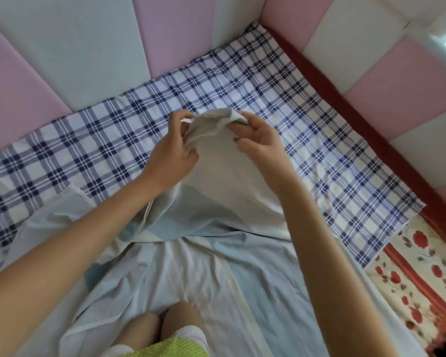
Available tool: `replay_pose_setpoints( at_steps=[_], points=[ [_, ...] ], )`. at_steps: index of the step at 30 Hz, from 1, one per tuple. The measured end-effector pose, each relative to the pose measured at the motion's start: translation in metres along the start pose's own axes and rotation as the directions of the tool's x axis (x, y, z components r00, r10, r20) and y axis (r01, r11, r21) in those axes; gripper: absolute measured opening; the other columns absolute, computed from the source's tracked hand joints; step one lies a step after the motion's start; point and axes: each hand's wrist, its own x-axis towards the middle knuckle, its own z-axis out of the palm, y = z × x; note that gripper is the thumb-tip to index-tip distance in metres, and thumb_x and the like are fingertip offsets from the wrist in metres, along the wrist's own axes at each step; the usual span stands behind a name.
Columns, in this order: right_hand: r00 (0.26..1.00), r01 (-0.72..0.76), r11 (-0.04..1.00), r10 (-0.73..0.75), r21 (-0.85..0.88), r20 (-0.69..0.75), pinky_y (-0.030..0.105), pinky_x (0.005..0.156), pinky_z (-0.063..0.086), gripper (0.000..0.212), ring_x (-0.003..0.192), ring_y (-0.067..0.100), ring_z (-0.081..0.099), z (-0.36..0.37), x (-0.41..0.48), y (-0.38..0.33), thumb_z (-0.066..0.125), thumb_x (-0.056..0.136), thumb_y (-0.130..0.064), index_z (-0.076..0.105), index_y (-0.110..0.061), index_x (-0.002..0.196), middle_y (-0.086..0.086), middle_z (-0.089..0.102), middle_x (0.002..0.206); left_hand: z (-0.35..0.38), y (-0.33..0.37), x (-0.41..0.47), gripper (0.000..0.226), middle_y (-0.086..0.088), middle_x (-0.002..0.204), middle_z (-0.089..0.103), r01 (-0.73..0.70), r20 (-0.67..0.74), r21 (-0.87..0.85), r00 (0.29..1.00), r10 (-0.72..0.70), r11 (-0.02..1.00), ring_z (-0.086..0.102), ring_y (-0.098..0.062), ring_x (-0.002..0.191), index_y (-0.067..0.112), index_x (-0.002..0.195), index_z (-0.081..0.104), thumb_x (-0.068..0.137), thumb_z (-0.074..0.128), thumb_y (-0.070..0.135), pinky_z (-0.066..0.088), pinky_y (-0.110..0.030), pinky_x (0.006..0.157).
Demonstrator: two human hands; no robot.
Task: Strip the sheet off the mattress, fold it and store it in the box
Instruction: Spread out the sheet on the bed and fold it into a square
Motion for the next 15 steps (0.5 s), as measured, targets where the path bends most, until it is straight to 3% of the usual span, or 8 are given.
replay_pose_setpoints(
  at_steps=[1, 3, 5, 7, 9, 11, 15],
  points=[
    [0.999, 0.029, 0.997, -0.027, -0.068, 0.031, 0.040, 0.073, 0.050, 0.053, 0.092, 0.027, 0.063, 0.013, 0.001, 0.000, 0.045, 0.072, 0.003, 0.051, -0.002, 0.125, 0.007, 0.067, 0.112, -0.001, 0.003, 0.001, 0.069, -0.002, 0.107, 0.056, 0.034, 0.015, -0.070, 0.999, -0.033, 0.997, 0.062, -0.020, 0.084, 0.021, 0.133, 0.022, 0.081, 0.066, 0.005, 0.055, -0.038, 0.068],
    [0.994, 0.090, 0.971, -0.072, -0.221, 0.086, 0.035, 0.083, 0.052, 0.055, 0.102, 0.019, 0.063, 0.036, 0.003, -0.002, 0.043, 0.071, 0.001, 0.050, -0.001, 0.126, 0.005, 0.066, 0.119, -0.004, 0.009, 0.005, 0.084, 0.002, 0.104, 0.057, 0.049, -0.011, -0.170, 0.999, -0.052, 0.984, 0.062, -0.009, 0.089, 0.032, 0.133, 0.019, 0.076, 0.076, 0.010, 0.053, -0.022, 0.076],
    [0.986, 0.123, 0.959, -0.089, -0.257, 0.137, 0.034, 0.090, 0.051, 0.056, 0.107, 0.014, 0.062, 0.052, 0.002, 0.000, 0.042, 0.073, 0.002, 0.049, -0.002, 0.128, 0.005, 0.066, 0.121, -0.011, 0.012, 0.014, 0.059, 0.008, 0.095, 0.060, 0.008, -0.085, -0.175, 0.996, -0.023, 0.985, 0.060, 0.003, 0.085, 0.036, 0.119, 0.043, 0.078, 0.072, 0.005, 0.050, -0.016, 0.078],
    [0.980, 0.161, 0.966, -0.133, -0.200, 0.145, 0.040, 0.090, 0.049, 0.057, 0.109, 0.021, 0.062, 0.059, -0.002, 0.003, 0.041, 0.075, 0.009, 0.047, -0.003, 0.130, 0.003, 0.065, 0.123, -0.020, 0.012, 0.021, 0.040, 0.013, 0.087, 0.061, -0.036, -0.113, -0.095, 0.993, 0.026, 0.995, 0.059, 0.007, 0.080, 0.036, 0.090, 0.060, 0.079, 0.064, -0.002, 0.049, -0.014, 0.073],
    [0.973, 0.222, 0.966, -0.212, -0.133, 0.085, 0.033, 0.091, 0.048, 0.055, 0.111, 0.024, 0.059, 0.059, -0.008, 0.008, 0.043, 0.074, 0.011, 0.045, -0.002, 0.128, 0.005, 0.065, 0.119, -0.027, 0.011, 0.025, 0.034, 0.012, 0.081, 0.057, -0.096, -0.093, -0.052, 0.992, 0.091, 0.994, 0.056, 0.007, 0.075, 0.035, 0.078, 0.061, 0.078, 0.065, 0.001, 0.043, -0.010, 0.069],
    [0.970, 0.235, 0.963, -0.242, -0.132, -0.036, 0.022, 0.092, 0.042, 0.054, 0.111, 0.016, 0.055, 0.055, -0.016, 0.018, 0.049, 0.076, 0.009, 0.044, -0.004, 0.128, 0.005, 0.060, 0.113, -0.031, 0.015, 0.029, 0.023, 0.009, 0.078, 0.055, -0.112, -0.079, -0.081, 0.991, 0.105, 0.990, 0.054, 0.007, 0.072, 0.031, 0.077, 0.063, 0.078, 0.069, 0.010, 0.042, -0.012, 0.067],
    [0.950, -0.020, 0.908, -0.113, -0.420, -0.291, 0.026, 0.091, 0.042, 0.059, 0.100, 0.013, 0.044, 0.017, -0.027, 0.063, 0.068, 0.084, -0.010, 0.042, -0.020, 0.137, 0.002, 0.037, 0.116, -0.047, 0.026, 0.036, 0.019, 0.003, 0.077, 0.060, -0.096, -0.097, -0.128, 0.992, 0.083, 0.987, 0.052, 0.003, 0.072, 0.030, 0.079, 0.061, 0.083, 0.069, 0.014, 0.041, -0.014, 0.071]
  ],
)
